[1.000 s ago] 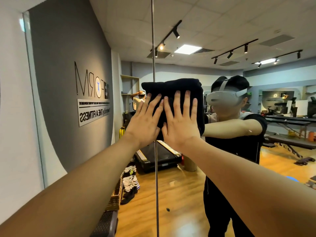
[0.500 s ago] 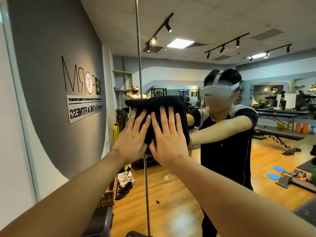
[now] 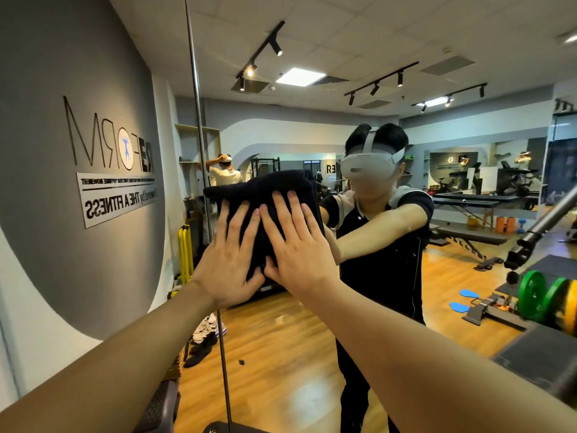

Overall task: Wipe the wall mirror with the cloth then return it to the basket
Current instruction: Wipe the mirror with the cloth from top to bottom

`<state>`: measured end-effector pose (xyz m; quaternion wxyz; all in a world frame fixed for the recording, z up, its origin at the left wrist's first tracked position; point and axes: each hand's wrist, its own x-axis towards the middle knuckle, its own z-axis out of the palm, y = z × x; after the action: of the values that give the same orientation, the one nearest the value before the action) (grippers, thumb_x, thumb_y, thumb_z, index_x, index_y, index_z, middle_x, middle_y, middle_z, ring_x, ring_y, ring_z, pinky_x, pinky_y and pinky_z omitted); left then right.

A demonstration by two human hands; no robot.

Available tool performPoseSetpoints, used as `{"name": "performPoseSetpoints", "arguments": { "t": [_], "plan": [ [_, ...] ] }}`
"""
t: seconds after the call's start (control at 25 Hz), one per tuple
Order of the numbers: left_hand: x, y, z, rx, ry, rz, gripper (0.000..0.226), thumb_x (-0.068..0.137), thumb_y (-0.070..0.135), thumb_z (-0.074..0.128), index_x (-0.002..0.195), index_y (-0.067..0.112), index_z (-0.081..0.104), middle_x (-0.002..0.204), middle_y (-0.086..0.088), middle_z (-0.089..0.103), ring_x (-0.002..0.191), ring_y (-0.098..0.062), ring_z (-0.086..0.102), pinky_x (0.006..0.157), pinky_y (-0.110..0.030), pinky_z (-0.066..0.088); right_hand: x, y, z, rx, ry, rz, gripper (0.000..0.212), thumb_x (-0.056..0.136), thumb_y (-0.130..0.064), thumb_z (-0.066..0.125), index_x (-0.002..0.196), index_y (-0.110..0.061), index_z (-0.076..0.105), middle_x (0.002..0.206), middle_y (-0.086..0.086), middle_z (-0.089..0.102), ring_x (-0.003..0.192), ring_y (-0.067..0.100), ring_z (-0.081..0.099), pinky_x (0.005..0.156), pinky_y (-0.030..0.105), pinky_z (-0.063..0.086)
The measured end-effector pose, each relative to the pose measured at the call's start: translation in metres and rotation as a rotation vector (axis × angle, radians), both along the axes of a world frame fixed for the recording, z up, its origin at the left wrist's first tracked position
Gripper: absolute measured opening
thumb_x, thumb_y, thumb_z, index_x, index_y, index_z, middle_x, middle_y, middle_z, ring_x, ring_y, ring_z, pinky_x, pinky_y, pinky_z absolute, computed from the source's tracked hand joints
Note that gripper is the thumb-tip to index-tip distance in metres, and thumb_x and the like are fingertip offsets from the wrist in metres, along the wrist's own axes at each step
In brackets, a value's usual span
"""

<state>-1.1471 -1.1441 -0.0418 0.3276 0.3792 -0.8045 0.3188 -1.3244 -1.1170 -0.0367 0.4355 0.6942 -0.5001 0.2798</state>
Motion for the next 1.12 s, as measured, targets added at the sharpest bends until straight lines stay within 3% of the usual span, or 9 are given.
{"name": "performPoseSetpoints", "arguments": {
  "t": [0.36,0.72,0.92,1.04,1.12],
  "plan": [
    [-0.092,0.028,-0.009,-0.032,-0.009,-0.092,0.095,0.086,0.045,0.056,0.159,0.001,0.013,0.164,-0.026,0.010,0.151,-0.051,-0.002,0.116,-0.067,0.024,-0.103,0.035,-0.006,-0.078,0.090,-0.025,0.080,0.090,-0.042,0.049,0.160,-0.010,0.027,0.167,0.022,0.018,0.156,0.038,0.011,0.126,0.050,0.016],
    [-0.233,0.075,-0.020,-0.078,-0.051,-0.204,0.092,0.086,0.046,0.053,0.158,0.001,0.020,0.163,-0.027,0.015,0.149,-0.055,0.001,0.116,-0.069,0.018,-0.250,0.099,-0.019,-0.156,0.108,-0.069,0.079,0.089,-0.041,0.057,0.157,-0.008,0.034,0.164,0.023,0.025,0.154,0.040,0.018,0.124,0.053,0.024],
    [-0.315,0.110,-0.025,-0.120,-0.057,-0.227,0.091,0.084,0.047,0.055,0.157,0.001,0.025,0.162,-0.026,0.020,0.149,-0.056,0.004,0.123,-0.062,-0.002,-0.332,0.137,-0.028,-0.138,0.111,-0.118,0.080,0.092,-0.044,0.056,0.158,-0.007,0.031,0.164,0.024,0.024,0.154,0.041,0.018,0.122,0.056,0.026],
    [-0.360,0.125,-0.030,-0.092,-0.041,-0.267,0.090,0.086,0.047,0.054,0.158,0.003,0.021,0.164,-0.024,0.016,0.150,-0.054,-0.003,0.121,-0.065,0.010,-0.376,0.156,-0.033,-0.134,0.111,-0.151,0.080,0.093,-0.046,0.057,0.158,-0.007,0.031,0.164,0.024,0.024,0.154,0.041,0.017,0.121,0.056,0.027],
    [-0.384,0.133,-0.032,-0.093,-0.036,-0.277,0.091,0.085,0.046,0.055,0.158,0.003,0.021,0.164,-0.023,0.014,0.150,-0.054,-0.004,0.121,-0.065,0.010,-0.400,0.167,-0.034,-0.135,0.114,-0.162,0.080,0.094,-0.047,0.057,0.158,-0.006,0.031,0.164,0.024,0.024,0.154,0.041,0.017,0.121,0.056,0.028]
  ]
}}
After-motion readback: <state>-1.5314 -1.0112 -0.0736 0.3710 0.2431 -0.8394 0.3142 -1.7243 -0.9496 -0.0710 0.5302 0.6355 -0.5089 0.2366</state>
